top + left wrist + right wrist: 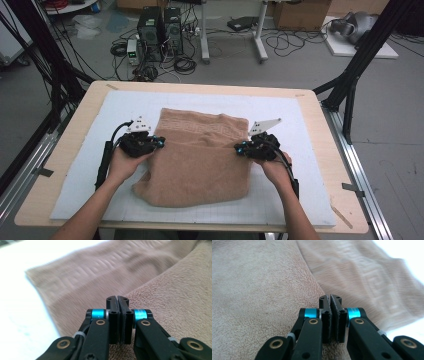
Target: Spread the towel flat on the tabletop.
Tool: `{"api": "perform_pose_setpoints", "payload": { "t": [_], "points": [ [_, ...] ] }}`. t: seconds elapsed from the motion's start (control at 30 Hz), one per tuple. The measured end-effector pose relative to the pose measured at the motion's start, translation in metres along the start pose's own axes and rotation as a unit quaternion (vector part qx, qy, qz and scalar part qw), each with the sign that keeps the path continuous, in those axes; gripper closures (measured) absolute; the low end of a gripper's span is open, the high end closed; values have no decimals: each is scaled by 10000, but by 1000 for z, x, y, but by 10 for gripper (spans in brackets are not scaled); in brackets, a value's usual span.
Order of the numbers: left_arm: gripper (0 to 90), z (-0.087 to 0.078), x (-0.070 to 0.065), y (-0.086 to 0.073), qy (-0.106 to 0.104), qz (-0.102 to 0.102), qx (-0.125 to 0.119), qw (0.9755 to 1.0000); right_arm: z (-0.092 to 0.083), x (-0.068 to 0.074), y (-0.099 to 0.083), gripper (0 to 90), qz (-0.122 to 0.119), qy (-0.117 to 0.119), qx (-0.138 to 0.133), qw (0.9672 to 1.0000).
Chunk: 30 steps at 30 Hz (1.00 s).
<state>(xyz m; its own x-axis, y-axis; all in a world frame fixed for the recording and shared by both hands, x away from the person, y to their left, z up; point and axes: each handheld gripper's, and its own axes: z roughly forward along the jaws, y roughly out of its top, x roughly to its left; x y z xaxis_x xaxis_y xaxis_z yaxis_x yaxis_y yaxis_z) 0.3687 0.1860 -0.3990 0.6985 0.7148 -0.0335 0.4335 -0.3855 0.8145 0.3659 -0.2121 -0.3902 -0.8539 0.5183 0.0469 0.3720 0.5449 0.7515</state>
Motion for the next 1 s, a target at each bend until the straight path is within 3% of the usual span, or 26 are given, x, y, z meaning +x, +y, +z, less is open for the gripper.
{"api": "perform_pose_setpoints", "payload": {
  "t": [0.13,0.2,0.27,0.33,0.43,0.57,0.63,0.77,0.87,0.93,1.0],
  "points": [
    [875,19,14,10,297,-222,-36,9993,10,-23,10,875,406,-390,-98,9984],
    [872,30,19,12,323,-302,106,9990,21,-31,13,874,524,-466,119,9975],
    [851,34,22,10,259,-386,141,9988,32,-37,12,866,574,-446,270,9970],
    [774,31,25,8,134,-449,254,9986,36,-40,9,837,620,-360,362,9968],
    [703,15,26,5,107,-368,141,9992,27,-39,8,764,680,-254,174,9972],
    [643,-10,21,2,-56,-267,-26,9996,6,-27,13,684,531,-175,-220,9982],
    [623,-21,15,-1,-110,-175,-58,9998,-2,-16,15,637,326,-123,-290,9990],
    [556,-36,-2,-16,-307,-26,-21,9995,-12,11,11,588,-3,65,-212,9998],
    [494,-38,-15,-29,-487,31,74,9988,-14,28,1,544,-105,192,-220,9995],
    [462,-40,-23,-38,-544,145,132,9983,-12,38,-5,476,-185,99,-96,9997],
    [435,-40,-29,-47,-596,159,197,9979,-11,47,-13,464,-206,307,-71,9993]
  ]
}}
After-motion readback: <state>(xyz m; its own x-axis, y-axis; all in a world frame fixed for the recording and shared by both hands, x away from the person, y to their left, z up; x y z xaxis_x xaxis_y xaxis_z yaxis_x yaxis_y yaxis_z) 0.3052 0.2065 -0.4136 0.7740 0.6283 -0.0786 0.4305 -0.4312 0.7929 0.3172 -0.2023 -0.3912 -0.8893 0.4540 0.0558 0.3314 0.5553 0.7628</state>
